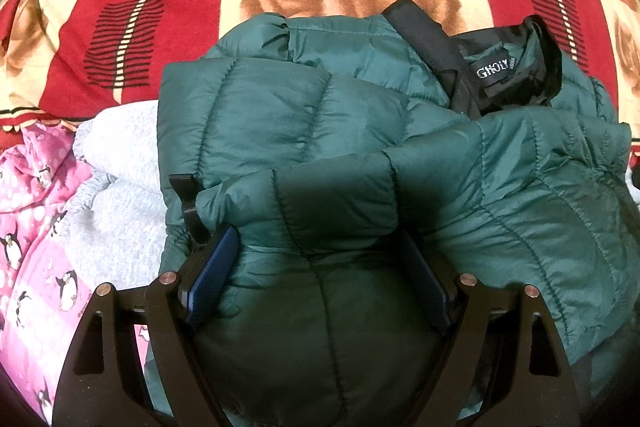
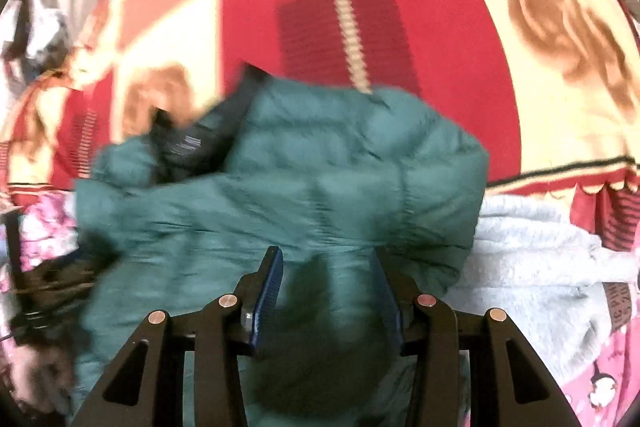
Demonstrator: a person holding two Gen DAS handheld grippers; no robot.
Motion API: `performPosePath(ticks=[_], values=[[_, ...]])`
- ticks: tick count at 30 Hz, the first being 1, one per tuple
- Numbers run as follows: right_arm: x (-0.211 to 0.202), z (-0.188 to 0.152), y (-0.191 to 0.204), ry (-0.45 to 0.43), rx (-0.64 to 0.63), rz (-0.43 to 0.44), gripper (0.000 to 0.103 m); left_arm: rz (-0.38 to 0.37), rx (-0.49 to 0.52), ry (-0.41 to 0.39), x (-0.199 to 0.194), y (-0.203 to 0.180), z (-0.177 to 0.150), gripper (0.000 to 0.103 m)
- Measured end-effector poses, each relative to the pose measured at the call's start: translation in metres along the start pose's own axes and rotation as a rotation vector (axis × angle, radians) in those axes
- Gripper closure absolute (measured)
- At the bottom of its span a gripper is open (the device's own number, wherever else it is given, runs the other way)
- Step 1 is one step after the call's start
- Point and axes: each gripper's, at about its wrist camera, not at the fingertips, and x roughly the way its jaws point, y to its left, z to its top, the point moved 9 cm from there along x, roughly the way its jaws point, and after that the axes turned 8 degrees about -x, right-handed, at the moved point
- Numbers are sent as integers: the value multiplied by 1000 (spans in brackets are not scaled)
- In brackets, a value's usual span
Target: Fold large clothes
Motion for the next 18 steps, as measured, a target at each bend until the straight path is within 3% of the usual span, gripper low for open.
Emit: performPosePath(ticks=[2, 5, 10, 18], values=[[-2, -5, 20, 18, -18, 65, 59, -13, -5, -1, -1, 0, -1, 19], [32, -43, 30, 170, -25, 80, 53, -40, -9, 10, 1, -2, 0, 15], [38, -50, 34, 128, -40, 66, 51, -42, 5, 7, 5, -4, 0, 11], [34, -50, 46, 91, -30, 163, 20, -32, 8, -12, 8, -8, -6, 10]])
